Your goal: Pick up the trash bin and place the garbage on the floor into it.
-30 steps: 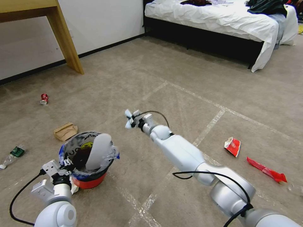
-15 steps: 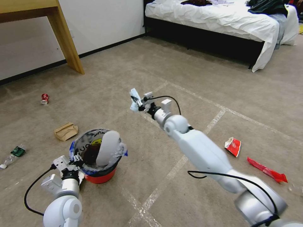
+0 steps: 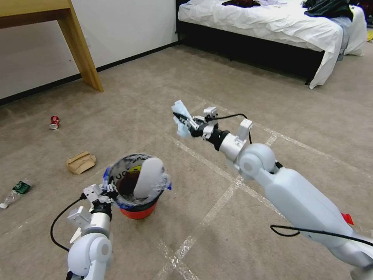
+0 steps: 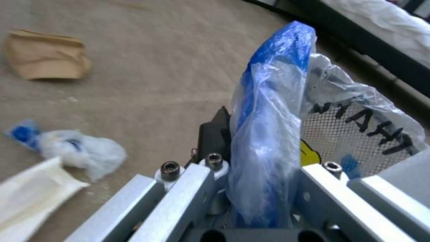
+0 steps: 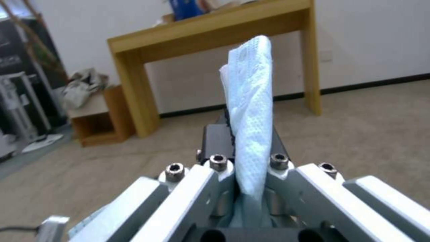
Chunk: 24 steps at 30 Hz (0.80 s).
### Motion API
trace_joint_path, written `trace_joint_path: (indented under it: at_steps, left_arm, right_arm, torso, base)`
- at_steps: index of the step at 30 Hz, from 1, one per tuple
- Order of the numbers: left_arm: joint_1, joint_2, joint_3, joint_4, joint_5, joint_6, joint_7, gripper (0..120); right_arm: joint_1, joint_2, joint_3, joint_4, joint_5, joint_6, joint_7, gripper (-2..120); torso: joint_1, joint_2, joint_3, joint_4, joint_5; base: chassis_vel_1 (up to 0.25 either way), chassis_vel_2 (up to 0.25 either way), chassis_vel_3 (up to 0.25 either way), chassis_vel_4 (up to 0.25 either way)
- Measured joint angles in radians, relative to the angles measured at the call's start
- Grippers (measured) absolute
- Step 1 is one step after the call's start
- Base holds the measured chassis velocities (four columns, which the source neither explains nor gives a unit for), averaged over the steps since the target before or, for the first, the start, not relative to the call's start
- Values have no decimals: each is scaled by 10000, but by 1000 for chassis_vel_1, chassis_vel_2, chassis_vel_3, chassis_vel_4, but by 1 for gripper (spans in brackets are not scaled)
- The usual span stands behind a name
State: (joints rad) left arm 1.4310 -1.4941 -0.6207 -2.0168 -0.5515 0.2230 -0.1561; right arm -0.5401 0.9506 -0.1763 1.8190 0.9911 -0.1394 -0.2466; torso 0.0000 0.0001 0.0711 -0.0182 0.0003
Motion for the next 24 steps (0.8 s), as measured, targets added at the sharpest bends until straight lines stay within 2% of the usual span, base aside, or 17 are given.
trace_joint_path:
  at_steps: [4,15,17,19,20,22,24]
  left_arm:
    - [2,-10,297,-37,3,17,74,4]
    - [48,-91,565,-170,-37,105,61,4]
    - [47,-95,574,-194,-67,117,40,4]
    - [52,-97,585,-235,-91,133,15,4]
    - [52,-97,585,-235,-91,133,15,4]
    - [60,-104,574,-287,-114,155,-7,4]
    - [66,-104,568,-322,-131,162,-11,4]
  right_arm:
    - [-253,-91,-179,116,-302,126,-245,1]
    - [-641,-319,-563,205,-1270,417,-857,1]
    - [-681,-354,-593,206,-1499,446,-1053,5]
    - [-747,-427,-643,207,-1749,489,-1263,17]
    - [-747,-427,-643,207,-1749,489,-1263,17]
    - [-819,-504,-648,240,-1862,508,-1392,27]
    - [-854,-533,-644,240,-1925,522,-1418,32]
  torso:
    - [0,-1,1,0,-1]
    - [0,-1,1,0,-2]
    - [0,-1,1,0,-3]
    - [0,-1,1,0,-2]
    - [0,-1,1,0,-2]
    - [0,0,1,0,-3]
    - [0,-1,1,0,-2]
  base:
    - [0,0,0,0]
    - [0,0,0,0]
    - [0,0,0,0]
    - [0,0,0,0]
    - [0,0,0,0]
    - [0,0,0,0]
    - [0,0,0,0]
